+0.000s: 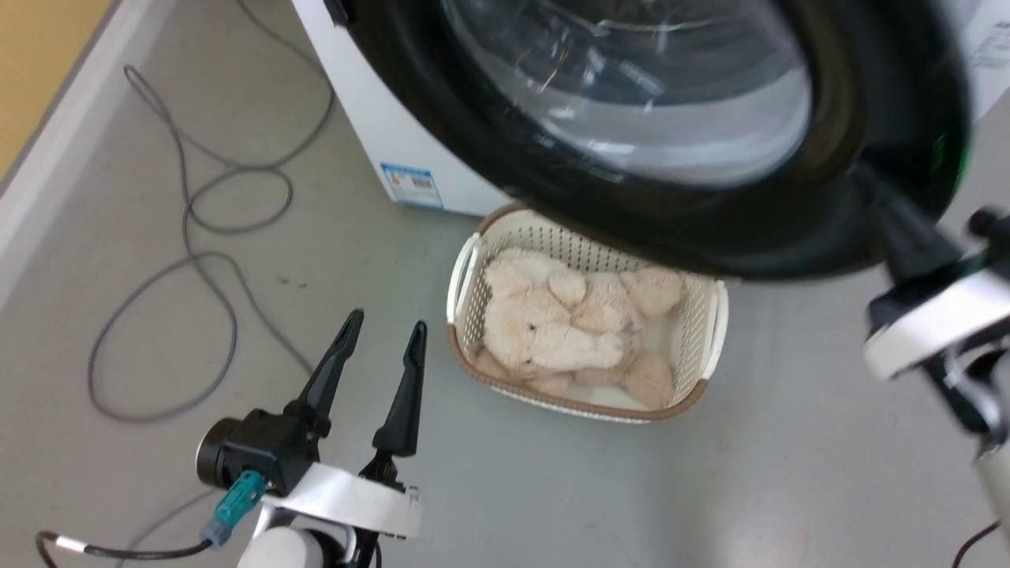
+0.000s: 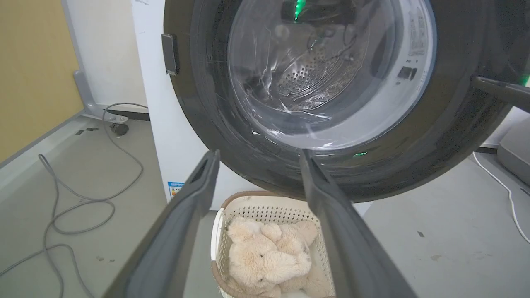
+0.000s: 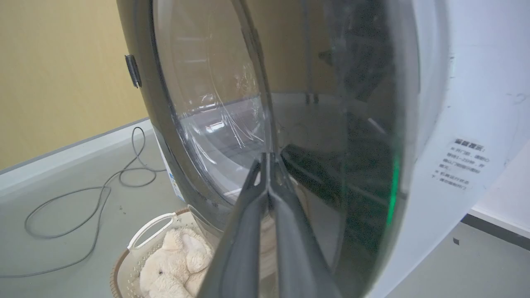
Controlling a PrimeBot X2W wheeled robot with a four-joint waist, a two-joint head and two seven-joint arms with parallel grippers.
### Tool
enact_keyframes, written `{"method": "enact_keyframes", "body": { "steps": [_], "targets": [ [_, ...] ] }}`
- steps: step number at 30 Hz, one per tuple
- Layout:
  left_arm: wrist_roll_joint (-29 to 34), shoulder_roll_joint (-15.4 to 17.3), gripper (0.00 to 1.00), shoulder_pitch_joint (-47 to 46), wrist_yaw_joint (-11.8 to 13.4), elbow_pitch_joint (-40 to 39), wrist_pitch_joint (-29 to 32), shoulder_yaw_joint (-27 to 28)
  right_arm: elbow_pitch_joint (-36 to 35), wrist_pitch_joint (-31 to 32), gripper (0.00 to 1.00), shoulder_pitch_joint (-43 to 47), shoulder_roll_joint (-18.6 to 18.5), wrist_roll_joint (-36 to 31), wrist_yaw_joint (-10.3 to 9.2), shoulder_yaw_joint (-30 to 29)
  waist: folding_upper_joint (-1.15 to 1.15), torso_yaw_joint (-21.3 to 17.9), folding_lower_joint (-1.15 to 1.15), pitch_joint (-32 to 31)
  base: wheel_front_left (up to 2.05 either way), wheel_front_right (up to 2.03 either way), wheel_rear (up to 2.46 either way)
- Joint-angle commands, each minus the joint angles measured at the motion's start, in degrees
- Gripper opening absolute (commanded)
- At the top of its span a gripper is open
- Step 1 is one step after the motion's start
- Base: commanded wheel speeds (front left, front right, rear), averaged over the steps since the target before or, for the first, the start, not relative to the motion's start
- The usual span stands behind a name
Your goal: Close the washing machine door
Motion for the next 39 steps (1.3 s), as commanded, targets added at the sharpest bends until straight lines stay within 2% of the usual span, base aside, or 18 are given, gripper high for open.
{"method": "enact_keyframes", "body": {
  "steps": [1,13,22,32,39],
  "targets": [
    [0.29,-0.27,1.00,-1.38,-0.20,-0.26,-0.30,-0.12,0.68,0.41,0.00,-2.47,-1.09,0.78,-0.12,-1.25,0.00,0.82,-0.01,1.95,0.00,0.00,0.00],
    [-0.43,-1.30,1.00,-5.70,-0.24,-0.48,-0.30,-1.15,5.39,6.77,0.00,-16.03,-2.79,2.17,-0.12,-6.47,0.00,2.86,-0.01,8.23,0.00,0.00,0.00],
    [-0.31,-1.65,1.00,-6.89,-0.25,-0.03,-0.30,-1.02,10.94,7.79,0.00,-23.58,-2.68,1.78,-0.12,-9.54,0.00,3.91,-0.01,9.75,0.00,0.00,0.00],
    [0.16,-1.91,1.00,-6.37,-0.25,0.73,-0.30,-0.23,14.16,5.87,0.00,-23.78,-0.19,0.66,-0.12,-10.35,0.00,3.17,-0.01,7.64,0.00,0.00,0.00],
    [0.70,-1.99,1.00,-4.34,-0.25,2.12,-0.30,1.63,14.16,1.90,0.00,-17.22,1.94,1.38,-0.12,-6.91,0.00,0.16,-0.01,0.97,0.00,0.00,0.00]
  ]
}}
